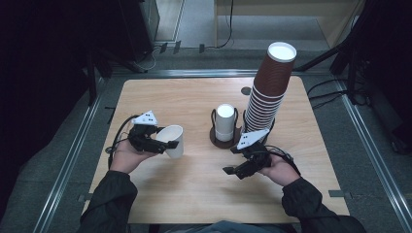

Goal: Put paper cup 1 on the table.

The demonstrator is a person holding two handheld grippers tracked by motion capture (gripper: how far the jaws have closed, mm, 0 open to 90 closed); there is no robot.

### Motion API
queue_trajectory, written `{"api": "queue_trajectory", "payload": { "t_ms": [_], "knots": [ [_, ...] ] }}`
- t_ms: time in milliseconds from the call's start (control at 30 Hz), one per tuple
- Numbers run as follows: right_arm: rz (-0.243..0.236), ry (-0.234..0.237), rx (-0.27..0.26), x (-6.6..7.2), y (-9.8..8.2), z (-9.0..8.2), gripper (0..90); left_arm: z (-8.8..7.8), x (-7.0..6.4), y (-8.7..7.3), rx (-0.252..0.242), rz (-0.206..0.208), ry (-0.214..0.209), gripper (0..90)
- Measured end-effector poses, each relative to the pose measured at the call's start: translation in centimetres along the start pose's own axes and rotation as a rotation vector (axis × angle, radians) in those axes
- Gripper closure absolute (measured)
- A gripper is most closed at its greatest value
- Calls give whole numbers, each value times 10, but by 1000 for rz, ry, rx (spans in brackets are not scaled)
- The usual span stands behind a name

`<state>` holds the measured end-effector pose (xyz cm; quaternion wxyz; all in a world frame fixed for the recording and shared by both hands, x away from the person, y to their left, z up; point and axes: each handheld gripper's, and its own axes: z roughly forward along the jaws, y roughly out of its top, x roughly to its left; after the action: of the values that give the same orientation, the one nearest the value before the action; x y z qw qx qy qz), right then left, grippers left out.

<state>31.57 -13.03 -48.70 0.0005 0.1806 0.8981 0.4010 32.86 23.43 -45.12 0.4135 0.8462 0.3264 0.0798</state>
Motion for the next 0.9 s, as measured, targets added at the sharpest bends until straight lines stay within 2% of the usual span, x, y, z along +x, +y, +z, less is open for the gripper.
{"api": "queue_trajectory", "payload": {
  "t_ms": [133, 233, 500, 567, 633, 733, 900],
  "knots": [
    [5, 0, 8, 0, -1, 1, 208, -6, 13, -6, -6, -20, 33, 315],
    [9, 1, 14, 0, -1, 2, 208, -10, 22, -10, -19, -54, 52, 315],
    [19, 3, 23, -2, -4, 4, 208, -11, 42, -19, -21, -91, 95, 303],
    [18, -1, 24, -2, -5, 5, 208, -11, 47, -20, -22, -105, 122, 303],
    [26, 3, 30, -2, -5, 4, 208, -12, 51, -22, -31, -118, 171, 304],
    [39, 10, 30, -2, -6, 4, 208, -12, 60, -27, -41, -167, 173, 301],
    [33, 7, 29, -2, -7, 4, 208, -8, 69, -34, -13, -194, 196, 286]
  ]
}}
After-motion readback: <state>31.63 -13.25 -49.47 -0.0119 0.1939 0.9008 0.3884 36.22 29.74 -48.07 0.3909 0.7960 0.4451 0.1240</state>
